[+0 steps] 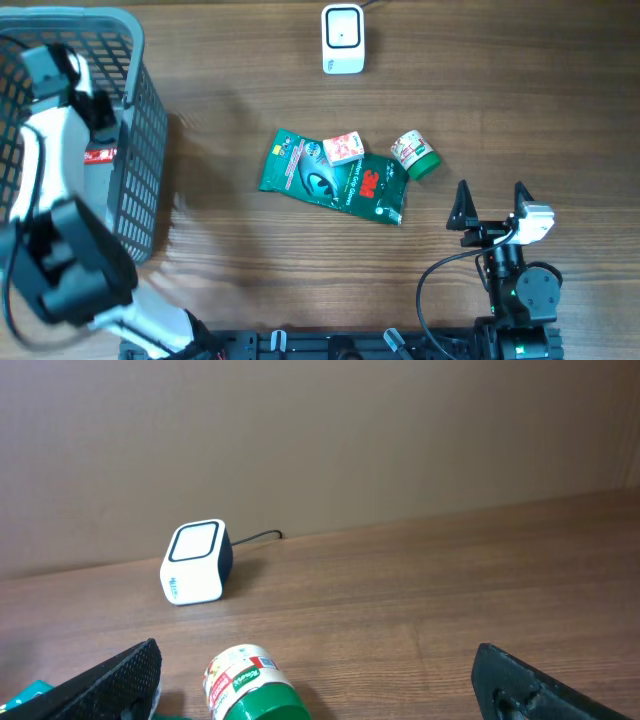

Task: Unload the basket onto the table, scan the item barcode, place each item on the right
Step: 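Grasp the white Zappy wipes pack in the basket with left gripper, then hold the Zappy pack under the scanner and release it on table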

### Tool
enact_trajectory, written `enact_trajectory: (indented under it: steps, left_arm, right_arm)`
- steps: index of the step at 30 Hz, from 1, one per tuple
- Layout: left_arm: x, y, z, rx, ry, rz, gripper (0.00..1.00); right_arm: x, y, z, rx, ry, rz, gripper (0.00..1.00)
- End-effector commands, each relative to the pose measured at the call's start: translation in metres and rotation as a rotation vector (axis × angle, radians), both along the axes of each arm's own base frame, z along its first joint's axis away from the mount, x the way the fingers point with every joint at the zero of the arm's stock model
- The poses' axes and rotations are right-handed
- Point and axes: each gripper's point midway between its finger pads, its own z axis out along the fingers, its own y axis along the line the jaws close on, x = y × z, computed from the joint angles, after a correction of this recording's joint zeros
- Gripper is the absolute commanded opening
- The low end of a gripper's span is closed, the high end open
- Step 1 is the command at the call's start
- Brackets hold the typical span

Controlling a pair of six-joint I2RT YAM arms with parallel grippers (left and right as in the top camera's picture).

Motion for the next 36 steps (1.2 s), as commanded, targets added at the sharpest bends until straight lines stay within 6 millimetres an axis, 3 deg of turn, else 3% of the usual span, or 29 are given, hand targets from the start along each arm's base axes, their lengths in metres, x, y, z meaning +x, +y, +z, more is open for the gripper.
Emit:
enact_trajectory:
  steps: [1, 4, 5, 7, 9, 11, 12, 13, 15, 18, 21, 25, 26, 29, 33, 36]
  left_arm:
    - [-0.011, -0.013, 0.111, -0.151, -0.403, 0.256, 0.04]
    - [-0.04, -0.039, 0.175, -0.292, -0.604, 0.329, 0.04]
    - [-0.054, -0.061, 0.2, -0.412, -0.677, 0.321, 0.04]
    - [-0.062, -0.098, 0.223, -0.555, -0.716, 0.206, 0.04]
    - [-0.069, -0.159, 0.243, -0.743, -0.701, -0.025, 0.04]
    - [-0.075, -0.205, 0.248, -0.846, -0.646, -0.202, 0.04]
    - [-0.083, -0.246, 0.247, -0.885, -0.579, -0.394, 0.04]
    - [-0.091, -0.277, 0.24, -0.88, -0.516, -0.554, 0.04]
    - [-0.106, -0.322, 0.222, -0.8, -0.415, -0.824, 0.04]
    - [-0.144, -0.387, 0.173, -0.671, -0.202, -1.27, 0.04]
    - [-0.169, -0.426, 0.128, -0.632, -0.019, -1.513, 0.04]
    - [-0.155, -0.441, 0.05, -0.505, 0.246, -1.468, 0.04]
    - [-0.145, -0.44, 0.023, -0.461, 0.323, -1.395, 0.04]
    - [-0.123, -0.434, -0.031, -0.38, 0.446, -1.159, 0.04]
    - [-0.101, -0.435, -0.063, -0.422, 0.441, -0.834, 0.04]
    - [-0.095, -0.438, -0.066, -0.472, 0.418, -0.715, 0.05]
  right_arm:
    - [0.0, 0.003, 0.002, -0.012, -0.009, 0.015, 1.0]
    - [0.0, 0.003, 0.002, -0.012, -0.009, 0.015, 1.0]
    - [0.0, 0.003, 0.002, -0.012, -0.008, 0.015, 1.0]
    - [0.0, 0.003, 0.002, -0.012, -0.008, 0.015, 1.0]
    - [0.0, 0.003, 0.002, -0.012, -0.008, 0.015, 1.0]
    - [0.0, 0.003, 0.002, -0.012, -0.009, 0.015, 1.0]
    - [0.0, 0.003, 0.002, -0.012, -0.008, 0.015, 1.0]
    - [0.0, 0.003, 0.002, -0.012, -0.009, 0.015, 1.0]
    - [0.0, 0.003, 0.002, -0.012, -0.008, 0.015, 1.0]
    - [0.0, 0.003, 0.002, -0.012, -0.009, 0.015, 1.0]
    - [0.0, 0.003, 0.002, -0.012, -0.008, 0.015, 1.0]
    - [0.0, 0.003, 0.002, -0.012, -0.008, 0.015, 1.0]
    - [0.0, 0.003, 0.002, -0.012, -0.008, 0.015, 1.0]
    - [0.0, 0.003, 0.002, -0.012, -0.008, 0.015, 1.0]
    - [0.0, 0.003, 0.002, -0.012, -0.008, 0.015, 1.0]
    - [0.0, 0.003, 0.002, -0.012, -0.009, 0.015, 1.0]
